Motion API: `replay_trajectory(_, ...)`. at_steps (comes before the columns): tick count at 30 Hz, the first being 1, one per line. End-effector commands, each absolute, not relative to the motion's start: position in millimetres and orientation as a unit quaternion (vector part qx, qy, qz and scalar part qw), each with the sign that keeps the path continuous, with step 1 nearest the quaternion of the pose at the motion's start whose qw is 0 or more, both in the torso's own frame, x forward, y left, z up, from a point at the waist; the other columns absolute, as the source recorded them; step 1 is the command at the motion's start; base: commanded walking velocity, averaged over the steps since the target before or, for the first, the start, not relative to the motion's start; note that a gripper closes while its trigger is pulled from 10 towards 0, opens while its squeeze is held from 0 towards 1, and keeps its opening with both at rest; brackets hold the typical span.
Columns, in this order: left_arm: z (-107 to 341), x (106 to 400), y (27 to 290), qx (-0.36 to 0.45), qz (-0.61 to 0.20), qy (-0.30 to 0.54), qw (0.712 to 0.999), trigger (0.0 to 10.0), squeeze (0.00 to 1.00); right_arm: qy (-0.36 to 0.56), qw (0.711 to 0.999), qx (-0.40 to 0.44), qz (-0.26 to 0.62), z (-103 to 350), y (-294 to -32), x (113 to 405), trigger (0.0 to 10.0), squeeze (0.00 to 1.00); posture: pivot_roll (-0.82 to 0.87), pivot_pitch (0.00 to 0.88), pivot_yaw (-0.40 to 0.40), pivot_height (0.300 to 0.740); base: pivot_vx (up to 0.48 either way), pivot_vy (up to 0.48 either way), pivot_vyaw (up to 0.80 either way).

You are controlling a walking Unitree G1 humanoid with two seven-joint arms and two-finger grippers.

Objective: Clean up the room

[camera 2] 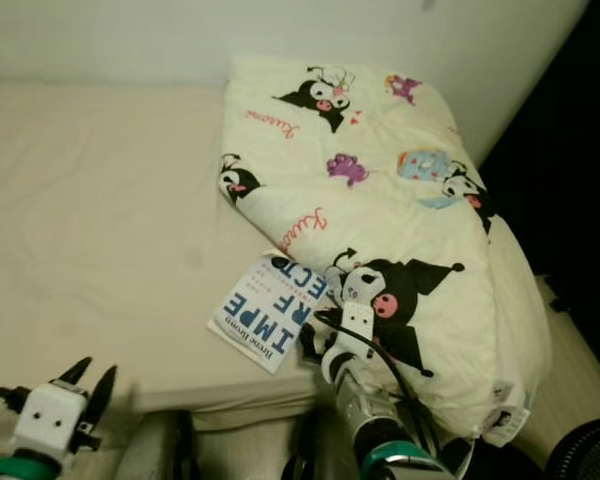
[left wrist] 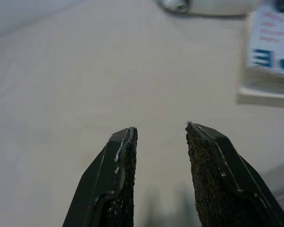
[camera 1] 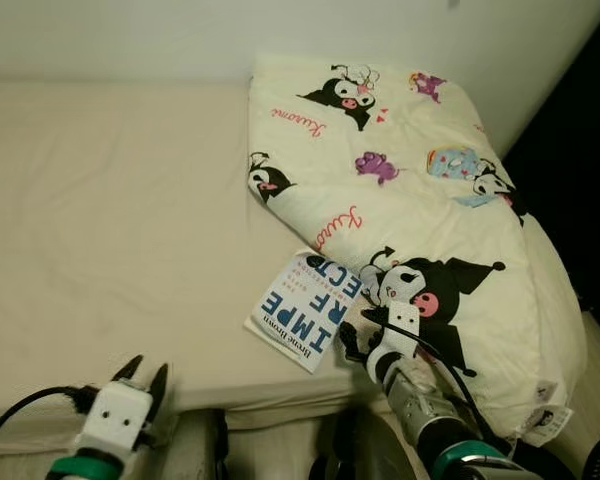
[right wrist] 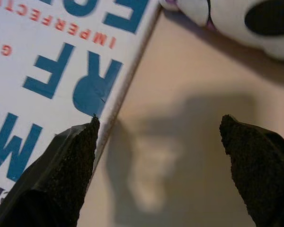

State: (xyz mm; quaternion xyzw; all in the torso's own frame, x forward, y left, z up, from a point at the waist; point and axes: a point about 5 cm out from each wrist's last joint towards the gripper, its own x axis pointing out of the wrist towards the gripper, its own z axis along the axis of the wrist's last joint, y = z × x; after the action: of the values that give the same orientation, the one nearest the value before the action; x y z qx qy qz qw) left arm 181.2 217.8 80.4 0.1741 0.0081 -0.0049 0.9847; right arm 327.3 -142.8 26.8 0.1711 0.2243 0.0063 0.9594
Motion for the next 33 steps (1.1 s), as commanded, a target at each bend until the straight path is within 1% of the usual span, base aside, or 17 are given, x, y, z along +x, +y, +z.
replay_trajectory(1,82.3,175.5,232.3,0.158,0.038,0.023,0.986,10.0,0.0,0.253,0.945,0.208,-0.011,16.2,-139.5,319.9,10.0,1.0,0.24,0.257,-0.029,0.615,0.0,0.0,0.0)
replay_trajectory(2,82.3,175.5,232.3,0.158,0.038,0.023,0.986,10.0,0.0,0.253,0.945,0.208,-0.011,16.2,-139.5,319.9,10.0,1.0,0.24,0.257,-0.029,0.615,0.0,0.0,0.0)
replay_trajectory(4,93.7,178.3,251.4,0.143,0.09,0.02,0.985,10.0,0.0,0.27,0.93,0.246,-0.026,11.5,-134.3,316.8,10.0,1.0,0.25,0.265,-0.027,0.615,0.0,0.0,0.0)
replay_trajectory(5,93.7,178.3,251.4,0.143,0.09,0.02,0.985,10.0,0.0,0.27,0.93,0.246,-0.026,11.5,-134.3,316.8,10.0,1.0,0.25,0.265,-0.027,0.615,0.0,0.0,0.0)
replay_trajectory(7,109.8,186.5,265.1,0.142,0.109,0.004,0.984,10.0,0.0,0.286,0.92,0.268,-0.017,8.1,-125.2,314.0,10.0,1.0,0.26,0.288,-0.023,0.615,0.0,0.0,0.0)
replay_trajectory(8,109.8,186.5,265.1,0.142,0.109,0.004,0.984,10.0,0.0,0.286,0.92,0.268,-0.017,8.1,-125.2,314.0,10.0,1.0,0.26,0.288,-0.023,0.615,0.0,0.0,0.0)
replay_trajectory(11,131.6,197.5,275.2,0.15,0.105,-0.02,0.983,10.0,0.0,0.301,0.906,0.296,-0.004,5.7,-113.5,311.3,10.0,1.0,0.26,0.295,-0.021,0.615,0.0,0.0,0.0)
replay_trajectory(13,131.6,197.5,275.2,0.15,0.105,-0.02,0.983,10.0,0.0,0.301,0.906,0.296,-0.004,5.7,-113.5,311.3,10.0,1.0,0.26,0.295,-0.021,0.615,0.0,0.0,0.0)
replay_trajectory(14,140.6,202.5,277.1,0.151,0.096,-0.03,0.983,10.0,0.0,0.307,0.9,0.308,0.001,4.9,-108.5,310.2,10.0,1.0,0.26,0.305,-0.02,0.615,0.0,0.0,0.0)
replay_trajectory(15,140.6,202.5,277.1,0.151,0.096,-0.03,0.983,10.0,0.0,0.307,0.9,0.308,0.001,4.9,-108.5,310.2,10.0,1.0,0.26,0.305,-0.02,0.615,0.0,0.0,0.0)
replay_trajectory(18,164.4,215.3,269.9,0.132,0.054,-0.063,0.988,10.0,0.0,0.317,0.874,0.368,0.028,5.6,-88.0,307.6,10.0,1.0,0.26,0.31,-0.012,0.615,0.0,0.0,0.0)
replay_trajectory(20,166.7,216.1,267.7,0.126,0.047,-0.064,0.989,10.0,0.0,0.317,0.868,0.381,0.032,6.0,-84.8,307.3,10.0,1.0,0.26,0.31,-0.012,0.615,0.0,0.0,0.0)
replay_trajectory(21,165.1,215.9,259.6,0.105,0.031,-0.058,0.992,10.0,0.0,0.321,0.857,0.4,0.053,6.5,-75.2,305.3,10.0,1.0,0.26,0.312,-0.007,0.615,0.0,0.0,0.0)
replay_trajectory(26,158.4,213.4,247.6,0.088,-0.003,-0.039,0.995,10.0,0.0,0.325,0.85,0.407,0.081,7.6,-64.1,303.0,10.0,1.0,0.26,0.313,-0.004,0.615,0.0,0.0,0.0)
replay_trajectory(28,152.4,210.2,242.8,0.109,-0.021,-0.021,0.994,10.0,0.0,0.327,0.855,0.388,0.108,7.4,-56.0,300.1,10.0,1.0,0.26,0.317,-0.001,0.615,0.0,0.0,0.0)
replay_trajectory(31,151.2,209.3,242.4,0.115,-0.022,-0.016,0.993,10.0,0.0,0.328,0.857,0.38,0.116,6.8,-53.5,298.7,10.0,1.0,0.26,0.317,-0.001,0.615,0.0,0.0,0.0)
replay_trajectory(33,150.8,207.6,241.9,0.101,-0.019,-0.012,0.995,10.0,0.0,0.329,0.853,0.386,0.123,5.1,-49.0,295.3,10.0,1.0,0.26,0.32,-0.001,0.615,0.0,0.0,0.0)
